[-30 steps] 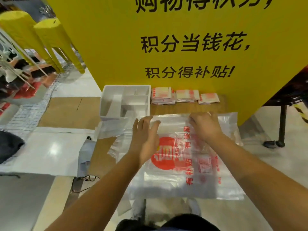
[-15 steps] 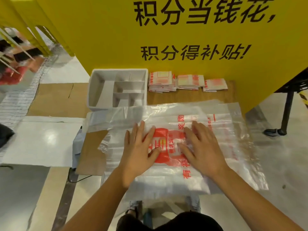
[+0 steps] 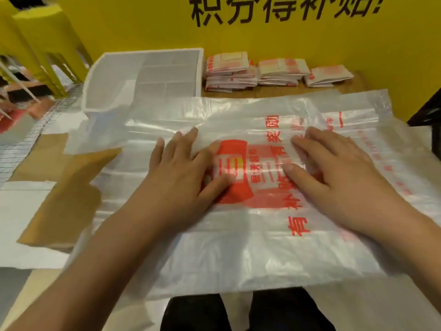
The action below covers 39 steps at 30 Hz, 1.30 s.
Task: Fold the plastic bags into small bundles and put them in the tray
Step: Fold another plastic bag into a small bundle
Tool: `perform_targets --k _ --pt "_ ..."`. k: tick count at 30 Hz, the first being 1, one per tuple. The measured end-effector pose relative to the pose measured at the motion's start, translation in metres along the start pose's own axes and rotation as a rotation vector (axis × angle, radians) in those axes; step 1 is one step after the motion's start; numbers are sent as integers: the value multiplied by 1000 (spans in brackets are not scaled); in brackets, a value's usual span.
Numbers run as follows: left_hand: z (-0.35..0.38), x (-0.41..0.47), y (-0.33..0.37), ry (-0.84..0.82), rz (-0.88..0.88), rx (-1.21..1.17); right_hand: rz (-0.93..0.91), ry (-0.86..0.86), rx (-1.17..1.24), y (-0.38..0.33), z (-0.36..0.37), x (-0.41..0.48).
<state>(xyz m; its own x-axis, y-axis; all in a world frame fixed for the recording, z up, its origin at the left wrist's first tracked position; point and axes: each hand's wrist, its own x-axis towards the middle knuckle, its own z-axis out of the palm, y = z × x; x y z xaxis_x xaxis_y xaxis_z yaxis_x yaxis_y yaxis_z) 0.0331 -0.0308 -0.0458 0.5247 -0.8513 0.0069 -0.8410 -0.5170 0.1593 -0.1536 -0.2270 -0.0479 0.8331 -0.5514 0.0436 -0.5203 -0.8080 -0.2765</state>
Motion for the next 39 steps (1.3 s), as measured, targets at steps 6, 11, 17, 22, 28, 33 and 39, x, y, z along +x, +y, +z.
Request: perform_targets --k 6,11,17,22,28,33,39 --pt "-13 -31 -1 152 126 143 -29 72 -139 1 11 5" --pt "-23 -100 -7 29 268 -64 -80 219 -200 -11 -2 -9" --pt "-23 -133 -10 8 178 40 -452 188 -112 -64 -8 -70" --pt "-27 -142 1 -46 153 48 -432 -31 -85 -70 -4 -105" --pt "-30 -142 8 -68 123 46 -391 -67 -97 -62 -1 -109" --pt "-43 -140 8 -21 123 -71 -329 -121 -15 -61 -8 -108" --pt "-46 -129 -4 195 147 -80 -359 -45 -97 -66 -12 -102"
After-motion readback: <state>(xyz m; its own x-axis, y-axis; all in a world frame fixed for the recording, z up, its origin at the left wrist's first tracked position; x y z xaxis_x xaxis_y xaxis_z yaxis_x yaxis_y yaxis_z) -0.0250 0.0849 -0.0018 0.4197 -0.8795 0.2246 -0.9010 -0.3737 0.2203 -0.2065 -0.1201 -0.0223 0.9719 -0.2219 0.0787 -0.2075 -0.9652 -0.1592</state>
